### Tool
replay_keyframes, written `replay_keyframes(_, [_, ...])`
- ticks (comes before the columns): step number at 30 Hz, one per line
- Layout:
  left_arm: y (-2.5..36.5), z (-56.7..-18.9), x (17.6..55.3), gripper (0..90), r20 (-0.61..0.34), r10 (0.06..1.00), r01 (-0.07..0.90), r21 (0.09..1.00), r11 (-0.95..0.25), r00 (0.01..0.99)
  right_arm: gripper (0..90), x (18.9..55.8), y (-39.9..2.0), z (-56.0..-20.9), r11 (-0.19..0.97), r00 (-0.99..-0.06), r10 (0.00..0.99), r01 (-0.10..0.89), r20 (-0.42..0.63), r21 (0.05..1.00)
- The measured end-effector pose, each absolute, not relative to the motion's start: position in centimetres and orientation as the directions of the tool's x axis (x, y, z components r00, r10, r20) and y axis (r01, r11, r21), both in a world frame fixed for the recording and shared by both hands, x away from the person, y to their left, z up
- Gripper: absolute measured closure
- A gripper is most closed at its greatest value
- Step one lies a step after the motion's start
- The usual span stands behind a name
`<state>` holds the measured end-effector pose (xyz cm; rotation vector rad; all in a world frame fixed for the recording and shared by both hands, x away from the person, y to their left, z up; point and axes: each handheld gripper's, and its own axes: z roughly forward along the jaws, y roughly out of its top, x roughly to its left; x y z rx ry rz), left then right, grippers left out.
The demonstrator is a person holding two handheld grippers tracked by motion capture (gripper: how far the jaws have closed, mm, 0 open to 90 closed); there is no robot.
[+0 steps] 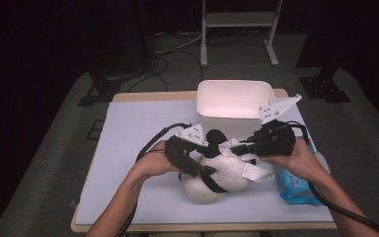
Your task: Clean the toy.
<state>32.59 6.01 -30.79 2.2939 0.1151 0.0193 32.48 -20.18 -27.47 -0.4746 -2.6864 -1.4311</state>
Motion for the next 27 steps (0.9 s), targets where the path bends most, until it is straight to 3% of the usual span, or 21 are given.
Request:
replay_keyframes(7, [4.6,-31.4,32.8,36.2,-0.027,0.084,0.077,0.732,-0.677,0.996,84.1,32.4,-20.5,-28.4,0.542,-0.947,0.261,0.306,0.19,0.782])
replay_keyframes(18, [4.1,-32.0,32.9,21.1,-0.044,0.096,0.098,0.722,-0.685,0.994,84.1,32.5,-21.8,-30.0,0.537,-0.935,0.277,0.343,0.223,0.771])
replay_keyframes(27, [5.2,-33.2,33.0,17.7,-0.065,0.11,0.125,0.69,-0.713,0.992,84.1,32.3,-23.0,-30.8,0.546,-0.927,0.301,0.36,0.224,0.756])
